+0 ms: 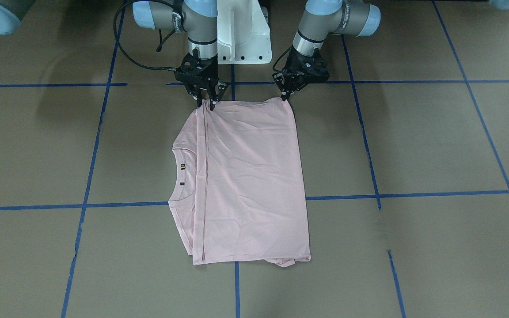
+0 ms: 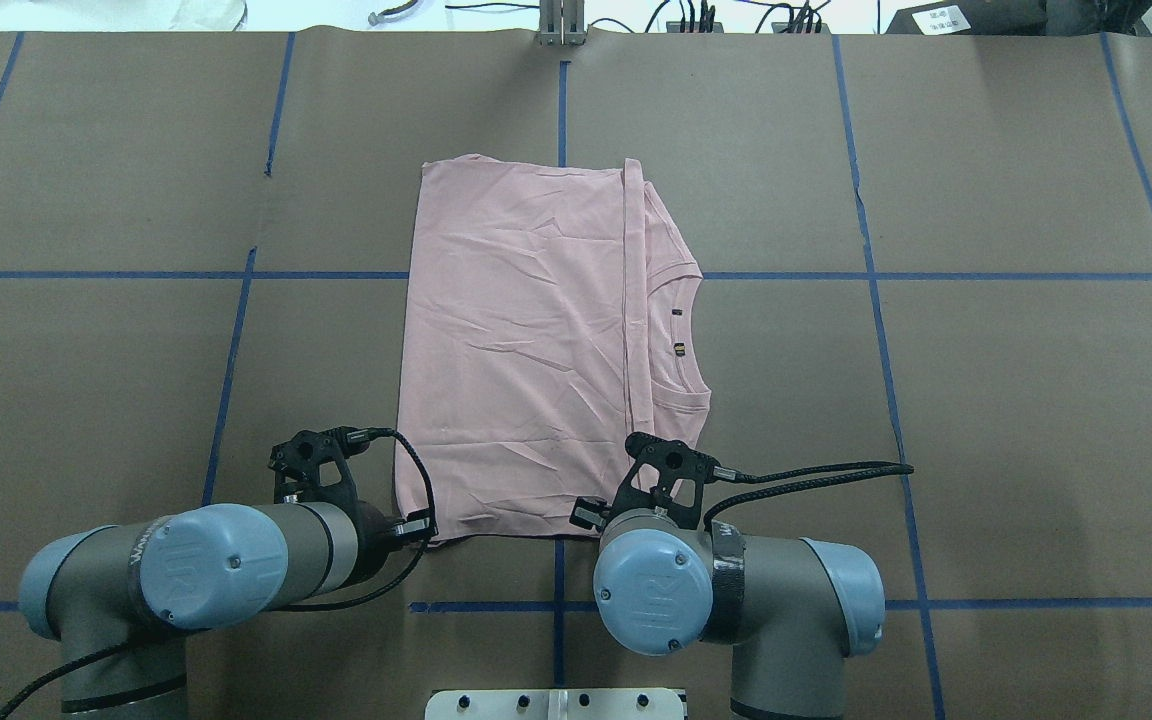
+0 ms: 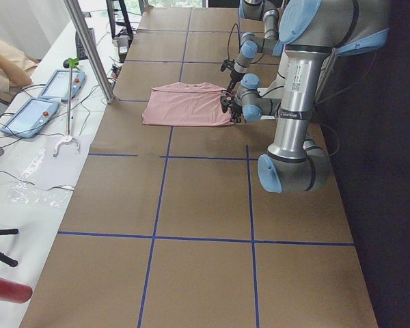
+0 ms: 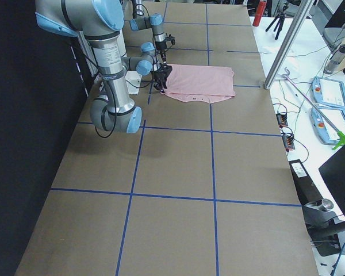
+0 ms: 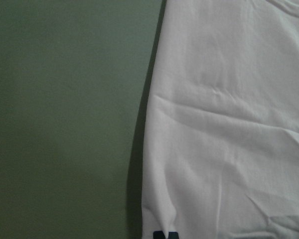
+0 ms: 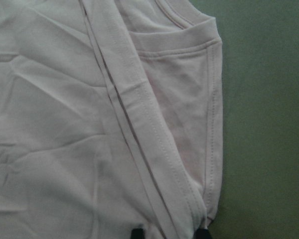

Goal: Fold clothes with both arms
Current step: 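Shift the right gripper toward the left gripper and grasp the near edge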

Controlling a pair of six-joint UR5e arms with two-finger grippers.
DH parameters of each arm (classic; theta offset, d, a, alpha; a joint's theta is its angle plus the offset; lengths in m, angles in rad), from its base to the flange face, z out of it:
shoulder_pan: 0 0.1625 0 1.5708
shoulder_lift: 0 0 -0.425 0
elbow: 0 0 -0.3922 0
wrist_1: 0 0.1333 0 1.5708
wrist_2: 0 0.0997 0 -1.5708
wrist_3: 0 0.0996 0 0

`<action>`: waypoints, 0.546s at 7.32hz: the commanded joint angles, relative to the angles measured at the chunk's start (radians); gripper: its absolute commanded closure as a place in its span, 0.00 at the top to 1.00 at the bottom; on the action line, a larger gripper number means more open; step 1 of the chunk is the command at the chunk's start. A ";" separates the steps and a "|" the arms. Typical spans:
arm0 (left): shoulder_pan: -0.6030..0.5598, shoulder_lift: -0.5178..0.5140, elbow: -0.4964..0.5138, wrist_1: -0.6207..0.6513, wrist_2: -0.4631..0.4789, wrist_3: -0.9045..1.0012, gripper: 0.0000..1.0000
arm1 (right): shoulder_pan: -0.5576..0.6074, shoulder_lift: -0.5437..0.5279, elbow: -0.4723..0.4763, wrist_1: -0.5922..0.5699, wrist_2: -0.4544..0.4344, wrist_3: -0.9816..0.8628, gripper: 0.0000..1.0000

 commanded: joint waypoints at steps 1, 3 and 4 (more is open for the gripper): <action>0.000 0.000 -0.001 0.000 0.000 0.000 0.00 | 0.001 0.014 -0.001 -0.004 -0.003 0.004 0.00; 0.001 -0.002 -0.001 0.000 0.000 0.000 0.00 | 0.007 0.012 0.000 -0.004 -0.003 0.005 0.00; 0.001 -0.003 -0.001 0.000 0.000 0.000 0.00 | 0.009 0.012 0.000 -0.004 -0.003 0.005 0.00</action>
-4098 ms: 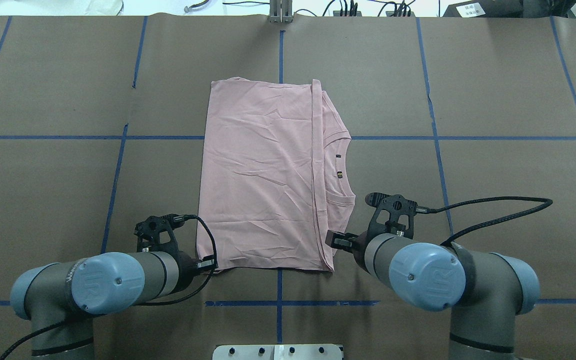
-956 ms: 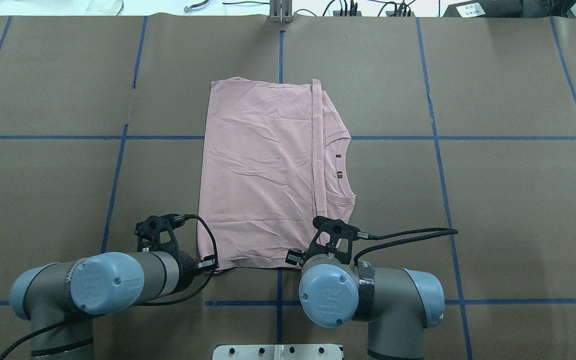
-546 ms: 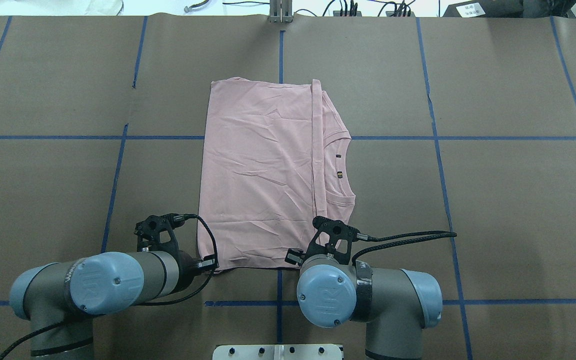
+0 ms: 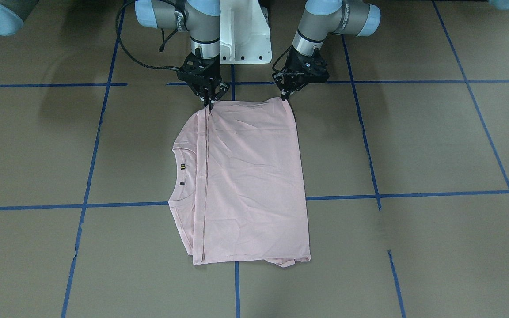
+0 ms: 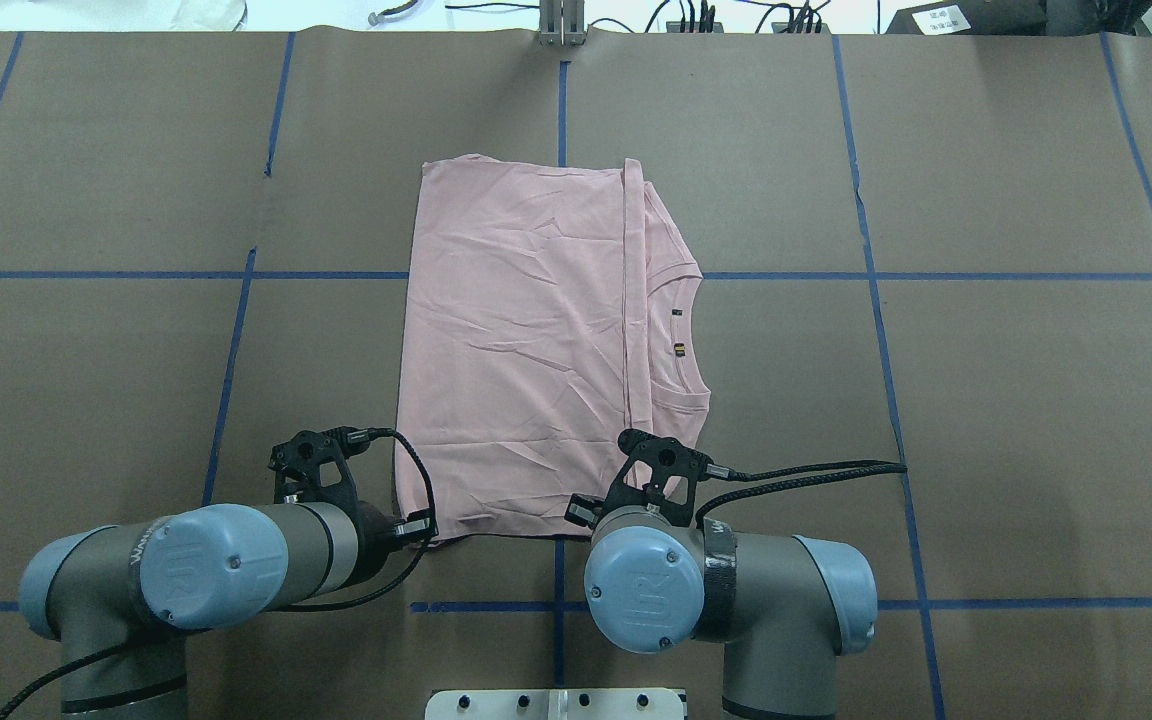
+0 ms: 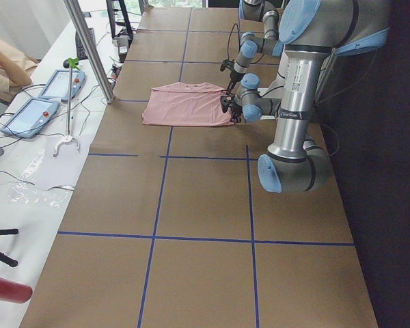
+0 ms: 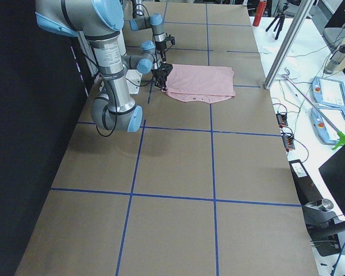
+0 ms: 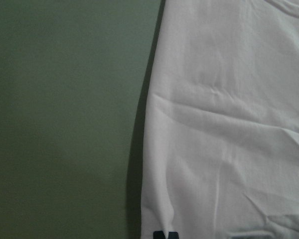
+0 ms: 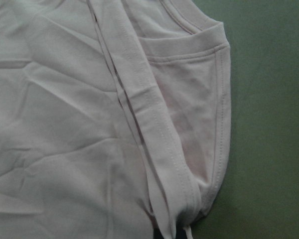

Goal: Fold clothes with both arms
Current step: 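Shift the right gripper toward the left gripper and grasp the near edge, then lift the near edge with both grippers and fold it away from the robot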

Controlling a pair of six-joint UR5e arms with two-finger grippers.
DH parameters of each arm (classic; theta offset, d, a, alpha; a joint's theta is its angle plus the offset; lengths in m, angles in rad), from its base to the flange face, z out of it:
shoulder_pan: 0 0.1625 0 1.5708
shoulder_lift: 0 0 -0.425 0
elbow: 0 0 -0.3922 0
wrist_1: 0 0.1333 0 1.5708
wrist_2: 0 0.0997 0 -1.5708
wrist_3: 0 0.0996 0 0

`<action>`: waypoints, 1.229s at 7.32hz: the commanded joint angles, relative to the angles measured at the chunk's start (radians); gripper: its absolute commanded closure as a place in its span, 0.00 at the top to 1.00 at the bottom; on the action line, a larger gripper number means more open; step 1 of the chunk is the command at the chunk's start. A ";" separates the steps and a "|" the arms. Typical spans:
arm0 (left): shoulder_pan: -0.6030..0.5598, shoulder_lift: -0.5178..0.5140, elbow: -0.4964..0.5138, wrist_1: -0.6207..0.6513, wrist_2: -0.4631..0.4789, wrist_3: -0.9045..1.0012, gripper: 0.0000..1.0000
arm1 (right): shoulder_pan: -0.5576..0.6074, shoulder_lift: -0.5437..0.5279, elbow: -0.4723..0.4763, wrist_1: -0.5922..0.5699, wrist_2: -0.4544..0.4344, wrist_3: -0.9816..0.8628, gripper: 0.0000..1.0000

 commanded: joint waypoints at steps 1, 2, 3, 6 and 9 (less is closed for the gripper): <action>0.000 -0.002 0.000 0.000 0.000 0.000 0.00 | 0.004 0.000 0.002 0.000 0.000 -0.001 0.00; -0.001 -0.005 -0.006 0.000 -0.002 0.000 0.00 | 0.015 0.000 0.011 0.000 0.001 -0.004 0.00; -0.006 -0.002 -0.049 0.006 -0.006 0.003 0.00 | 0.027 -0.015 0.053 -0.003 0.008 -0.010 0.00; -0.006 -0.008 -0.372 0.323 -0.078 0.005 0.00 | -0.011 -0.046 0.417 -0.313 0.015 -0.001 0.00; 0.000 -0.099 -0.566 0.612 -0.106 0.005 0.00 | -0.089 -0.035 0.596 -0.519 0.012 0.062 0.00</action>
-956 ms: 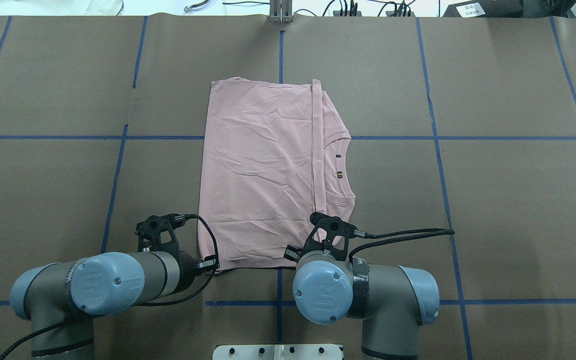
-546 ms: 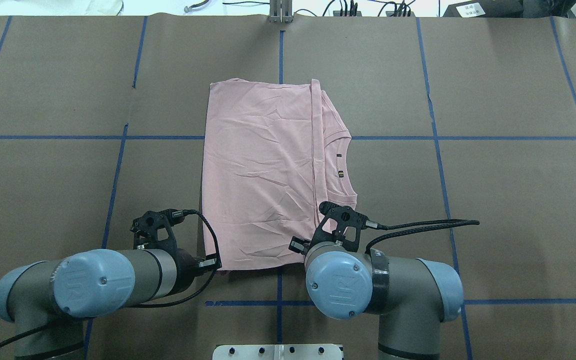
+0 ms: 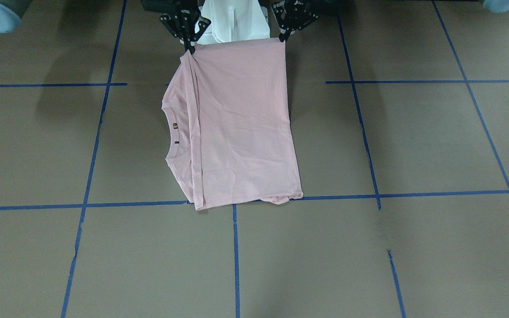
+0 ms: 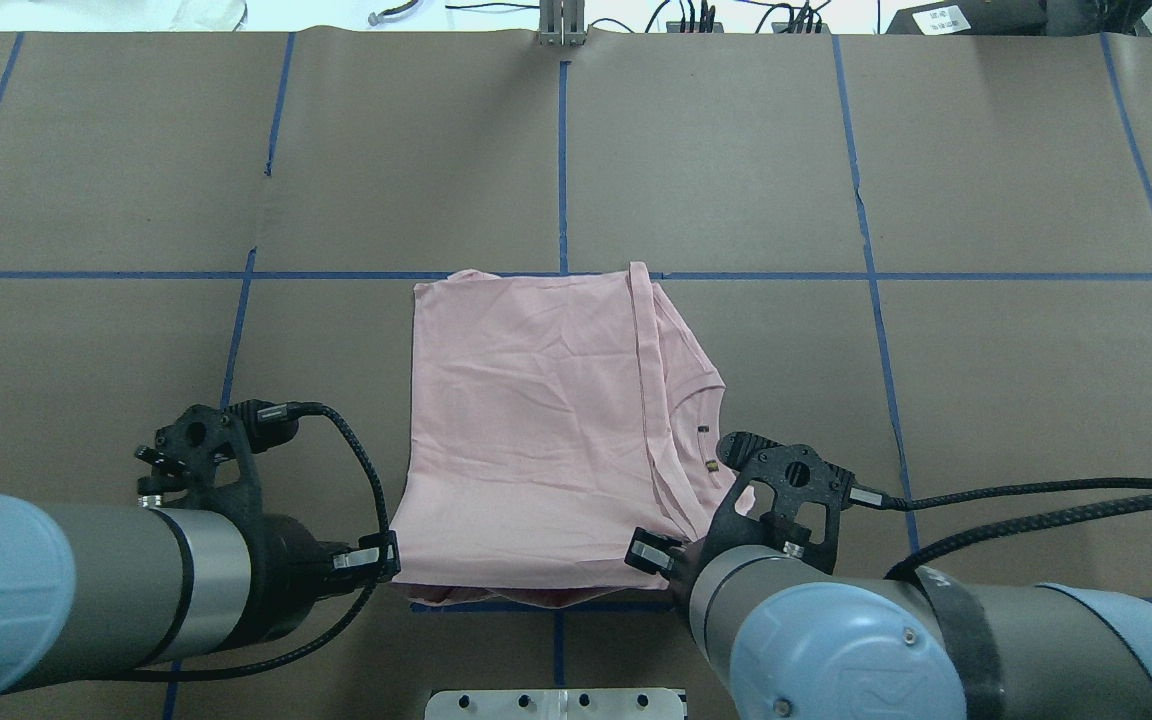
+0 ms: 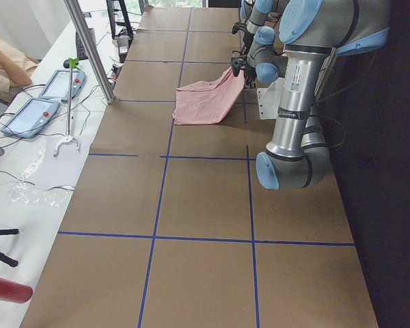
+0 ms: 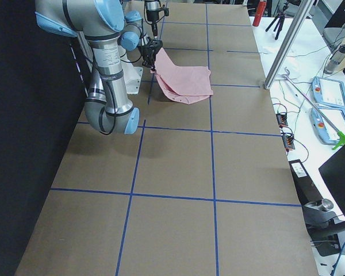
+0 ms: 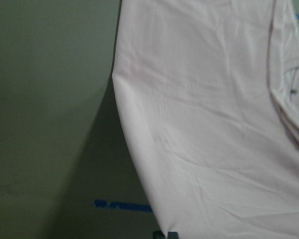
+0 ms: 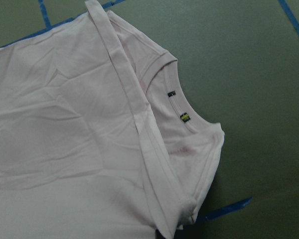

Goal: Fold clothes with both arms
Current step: 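Lift the near edge with both grippers and fold it away from the robot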

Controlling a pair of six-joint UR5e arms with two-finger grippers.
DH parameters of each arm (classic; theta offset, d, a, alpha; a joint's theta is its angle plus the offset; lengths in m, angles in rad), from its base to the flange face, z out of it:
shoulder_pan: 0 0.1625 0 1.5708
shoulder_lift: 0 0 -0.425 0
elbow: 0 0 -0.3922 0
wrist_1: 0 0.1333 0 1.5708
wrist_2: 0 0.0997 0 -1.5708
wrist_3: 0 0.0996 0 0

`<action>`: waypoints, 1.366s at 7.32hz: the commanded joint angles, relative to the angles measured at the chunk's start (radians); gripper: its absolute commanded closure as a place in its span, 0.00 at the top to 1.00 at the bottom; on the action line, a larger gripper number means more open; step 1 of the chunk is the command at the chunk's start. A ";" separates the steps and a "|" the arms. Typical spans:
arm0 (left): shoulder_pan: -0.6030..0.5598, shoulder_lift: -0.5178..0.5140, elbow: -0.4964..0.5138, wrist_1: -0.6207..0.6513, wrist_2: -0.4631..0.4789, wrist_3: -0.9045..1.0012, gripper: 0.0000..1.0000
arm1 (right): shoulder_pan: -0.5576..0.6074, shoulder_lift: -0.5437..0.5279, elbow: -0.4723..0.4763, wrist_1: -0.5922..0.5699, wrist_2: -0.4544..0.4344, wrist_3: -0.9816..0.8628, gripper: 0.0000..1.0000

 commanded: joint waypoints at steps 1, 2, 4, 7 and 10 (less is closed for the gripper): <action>0.008 -0.051 0.018 0.079 -0.005 0.005 0.00 | -0.019 0.005 -0.020 -0.036 0.000 0.010 0.00; -0.004 -0.086 0.084 0.079 0.001 0.051 0.00 | -0.012 0.011 -0.061 -0.010 -0.008 -0.006 0.00; -0.088 -0.107 0.190 0.012 0.000 0.143 0.00 | 0.103 0.016 -0.170 0.124 0.001 -0.100 0.00; -0.223 -0.155 0.340 -0.056 -0.006 0.257 0.00 | 0.221 0.078 -0.325 0.194 0.003 -0.190 0.00; -0.271 -0.176 0.486 -0.172 -0.006 0.283 0.00 | 0.281 0.103 -0.493 0.339 0.001 -0.250 0.00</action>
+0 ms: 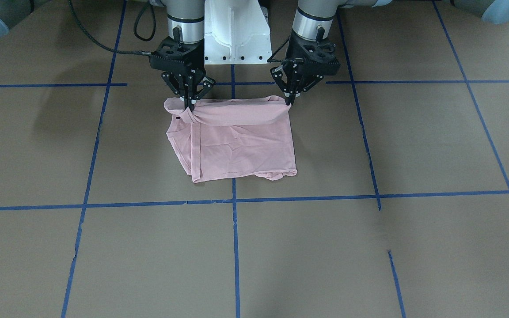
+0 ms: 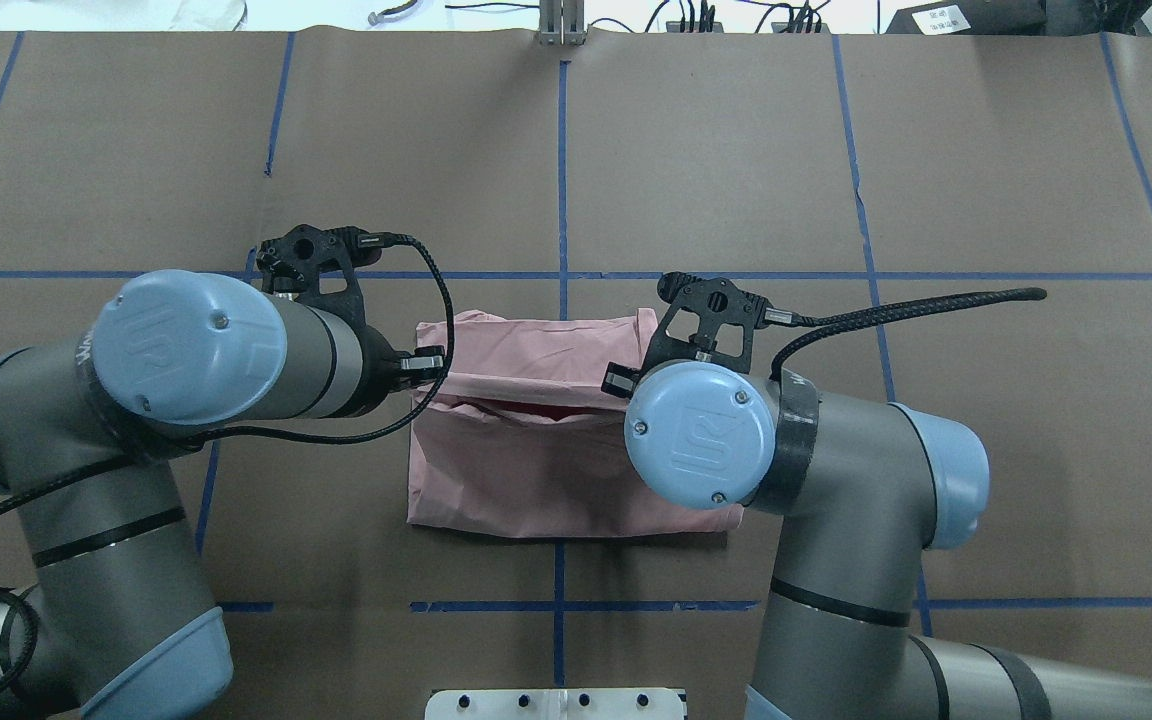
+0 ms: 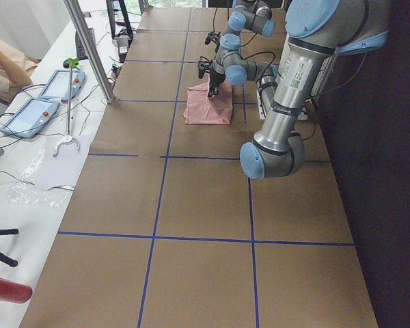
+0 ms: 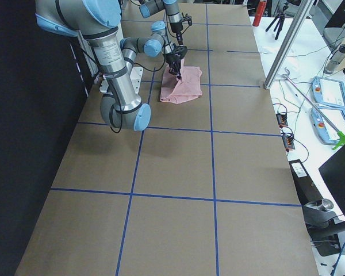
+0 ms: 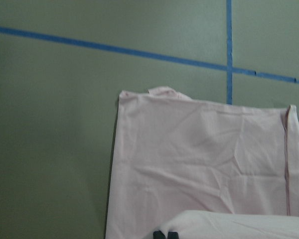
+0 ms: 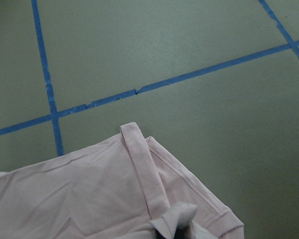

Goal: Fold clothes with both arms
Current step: 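Lift the near edge with both grippers and fold it away from the robot, then lower the folded edge onto the far side and open both grippers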

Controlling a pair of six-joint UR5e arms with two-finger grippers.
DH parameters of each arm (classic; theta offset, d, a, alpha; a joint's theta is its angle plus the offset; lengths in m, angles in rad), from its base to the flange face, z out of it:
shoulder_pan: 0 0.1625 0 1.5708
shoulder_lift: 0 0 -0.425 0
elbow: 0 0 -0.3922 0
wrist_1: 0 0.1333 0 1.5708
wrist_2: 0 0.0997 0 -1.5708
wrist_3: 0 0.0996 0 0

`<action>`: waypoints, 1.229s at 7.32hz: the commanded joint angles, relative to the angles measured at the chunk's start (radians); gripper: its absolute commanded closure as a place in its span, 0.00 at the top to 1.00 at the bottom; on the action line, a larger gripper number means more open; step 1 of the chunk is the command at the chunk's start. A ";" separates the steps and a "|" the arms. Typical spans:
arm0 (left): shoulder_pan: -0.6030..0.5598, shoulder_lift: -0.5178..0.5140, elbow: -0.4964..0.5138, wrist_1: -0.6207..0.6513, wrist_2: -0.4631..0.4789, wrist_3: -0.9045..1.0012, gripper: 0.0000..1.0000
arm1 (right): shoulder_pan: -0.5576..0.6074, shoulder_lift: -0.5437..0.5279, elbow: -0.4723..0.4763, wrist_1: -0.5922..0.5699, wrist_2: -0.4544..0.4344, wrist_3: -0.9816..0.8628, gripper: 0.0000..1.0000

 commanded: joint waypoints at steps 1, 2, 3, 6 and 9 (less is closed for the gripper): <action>-0.029 -0.020 0.123 -0.091 0.001 0.016 0.00 | 0.035 0.034 -0.170 0.147 -0.001 -0.016 0.00; -0.037 -0.031 0.181 -0.129 0.003 0.020 0.00 | 0.044 0.064 -0.233 0.164 -0.001 -0.027 0.00; -0.049 -0.043 0.249 -0.178 0.003 0.042 0.00 | 0.050 0.076 -0.268 0.172 -0.001 -0.033 0.00; -0.057 -0.055 0.343 -0.253 0.004 0.045 0.00 | 0.062 0.082 -0.374 0.274 -0.001 -0.056 0.00; -0.071 -0.040 0.297 -0.266 -0.002 0.199 1.00 | 0.067 0.099 -0.379 0.291 0.009 -0.171 1.00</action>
